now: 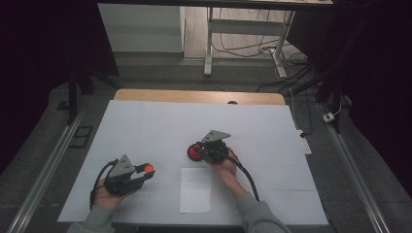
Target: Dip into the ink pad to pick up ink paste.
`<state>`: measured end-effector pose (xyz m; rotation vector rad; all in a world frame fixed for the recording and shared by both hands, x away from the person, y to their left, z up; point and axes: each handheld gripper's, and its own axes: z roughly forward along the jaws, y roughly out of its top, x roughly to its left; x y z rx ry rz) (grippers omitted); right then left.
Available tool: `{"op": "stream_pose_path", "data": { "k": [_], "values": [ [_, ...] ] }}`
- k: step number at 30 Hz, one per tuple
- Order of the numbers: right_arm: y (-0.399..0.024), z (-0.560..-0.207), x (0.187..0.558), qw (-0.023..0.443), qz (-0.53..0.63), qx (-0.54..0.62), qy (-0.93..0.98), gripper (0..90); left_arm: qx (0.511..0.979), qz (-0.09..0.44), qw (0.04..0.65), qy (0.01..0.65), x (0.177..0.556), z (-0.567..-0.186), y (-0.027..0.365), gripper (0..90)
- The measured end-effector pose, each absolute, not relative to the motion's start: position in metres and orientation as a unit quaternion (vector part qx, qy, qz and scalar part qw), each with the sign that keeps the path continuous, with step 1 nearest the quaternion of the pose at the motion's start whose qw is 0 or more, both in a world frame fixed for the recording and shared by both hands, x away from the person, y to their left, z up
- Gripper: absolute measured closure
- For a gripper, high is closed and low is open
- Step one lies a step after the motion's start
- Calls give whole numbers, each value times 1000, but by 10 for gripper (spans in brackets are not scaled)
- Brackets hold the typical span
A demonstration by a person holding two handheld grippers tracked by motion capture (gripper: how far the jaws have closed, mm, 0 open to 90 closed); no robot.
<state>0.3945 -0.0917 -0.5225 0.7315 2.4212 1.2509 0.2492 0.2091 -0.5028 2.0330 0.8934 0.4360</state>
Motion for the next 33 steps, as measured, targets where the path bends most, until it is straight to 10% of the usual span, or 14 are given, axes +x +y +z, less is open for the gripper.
{"op": "stream_pose_path", "data": {
  "k": [33],
  "values": [
    [-96,-529,395,155,461,256,836,730,812,178,424,360,248,-502,210,647]
  ]
}}
